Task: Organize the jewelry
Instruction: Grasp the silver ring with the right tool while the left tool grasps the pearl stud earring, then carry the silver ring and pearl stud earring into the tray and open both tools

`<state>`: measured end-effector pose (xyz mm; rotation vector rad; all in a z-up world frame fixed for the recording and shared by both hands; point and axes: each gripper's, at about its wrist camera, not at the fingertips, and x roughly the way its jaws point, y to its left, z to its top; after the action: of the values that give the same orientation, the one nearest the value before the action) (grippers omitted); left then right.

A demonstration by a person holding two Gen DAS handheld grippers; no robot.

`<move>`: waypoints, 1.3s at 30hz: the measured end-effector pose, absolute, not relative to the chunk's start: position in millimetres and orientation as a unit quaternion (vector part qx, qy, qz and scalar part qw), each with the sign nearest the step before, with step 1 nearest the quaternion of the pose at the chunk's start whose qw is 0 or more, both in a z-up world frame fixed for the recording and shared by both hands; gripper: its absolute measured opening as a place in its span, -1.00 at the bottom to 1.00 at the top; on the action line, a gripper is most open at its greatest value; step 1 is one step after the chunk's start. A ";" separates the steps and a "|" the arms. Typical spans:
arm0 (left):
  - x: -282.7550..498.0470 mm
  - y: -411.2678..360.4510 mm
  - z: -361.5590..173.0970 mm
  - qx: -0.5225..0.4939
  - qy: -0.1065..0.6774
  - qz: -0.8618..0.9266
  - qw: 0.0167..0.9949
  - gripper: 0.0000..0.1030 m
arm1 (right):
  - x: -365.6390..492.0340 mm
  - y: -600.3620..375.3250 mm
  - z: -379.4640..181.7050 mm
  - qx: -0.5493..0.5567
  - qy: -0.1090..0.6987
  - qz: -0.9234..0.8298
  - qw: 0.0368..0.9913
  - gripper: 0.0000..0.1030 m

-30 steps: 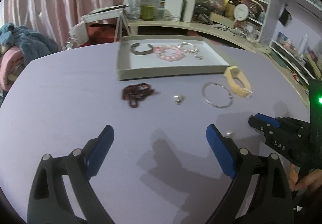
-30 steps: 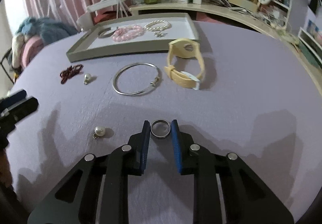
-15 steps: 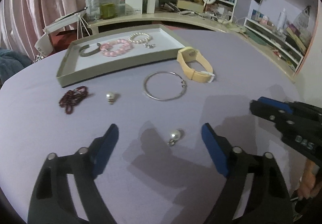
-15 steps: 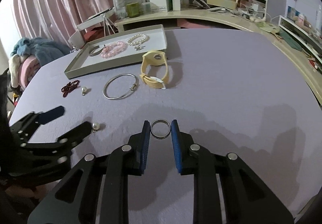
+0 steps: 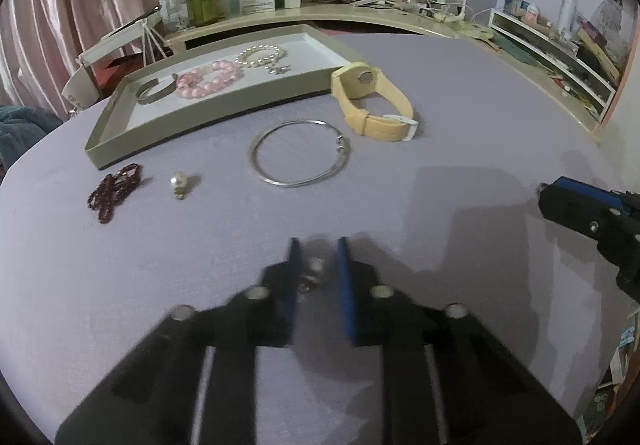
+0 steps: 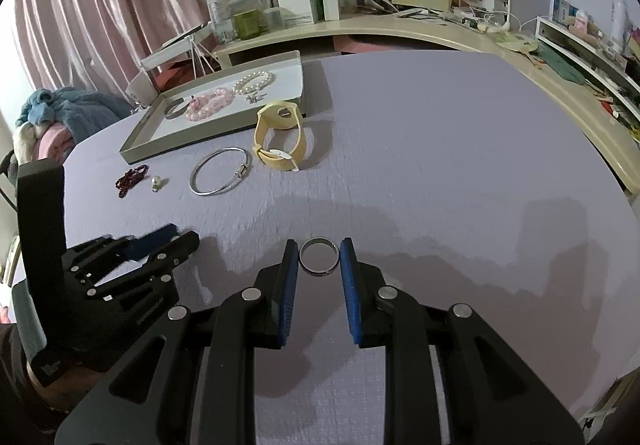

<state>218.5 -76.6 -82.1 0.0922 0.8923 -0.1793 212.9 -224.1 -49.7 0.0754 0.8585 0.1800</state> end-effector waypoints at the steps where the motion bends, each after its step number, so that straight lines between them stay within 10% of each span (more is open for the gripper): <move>1: 218.4 -78.2 -82.3 0.047 0.430 -0.086 0.897 -0.74 | 213.0 -223.1 -49.6 0.036 0.415 0.088 0.905 -0.56; 39: 244.8 94.6 4.4 -0.058 0.376 0.047 0.924 -0.75 | 306.8 -126.0 13.0 -0.015 0.332 0.204 0.921 -0.56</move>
<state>244.8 94.6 4.4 -0.1187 0.7718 0.0967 306.8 -126.0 13.0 -0.0316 0.6814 0.4201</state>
